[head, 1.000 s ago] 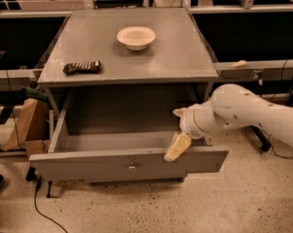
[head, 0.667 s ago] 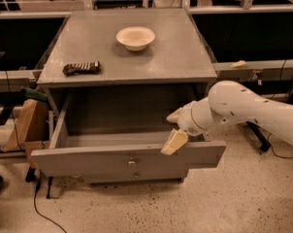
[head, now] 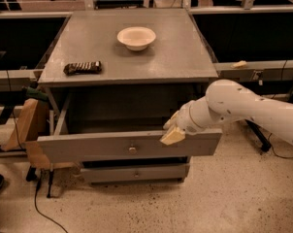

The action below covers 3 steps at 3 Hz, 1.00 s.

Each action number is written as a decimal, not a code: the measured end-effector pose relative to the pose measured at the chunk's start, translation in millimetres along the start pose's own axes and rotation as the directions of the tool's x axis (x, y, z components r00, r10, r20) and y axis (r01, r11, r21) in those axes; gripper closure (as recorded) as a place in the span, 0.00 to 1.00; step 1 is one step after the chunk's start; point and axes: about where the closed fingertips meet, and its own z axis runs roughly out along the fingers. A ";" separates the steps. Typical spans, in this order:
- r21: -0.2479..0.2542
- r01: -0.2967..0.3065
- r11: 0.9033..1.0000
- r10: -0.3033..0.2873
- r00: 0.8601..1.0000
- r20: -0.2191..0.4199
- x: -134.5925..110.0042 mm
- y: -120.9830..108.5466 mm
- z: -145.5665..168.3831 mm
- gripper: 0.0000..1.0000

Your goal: Close top drawer

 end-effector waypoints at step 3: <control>-0.008 -0.015 1.000 0.015 1.000 -0.027 -7.4 -19.0 11.0 0.81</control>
Offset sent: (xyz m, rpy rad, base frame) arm 0.1177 0.0317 0.0198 -0.0458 0.0141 -0.0760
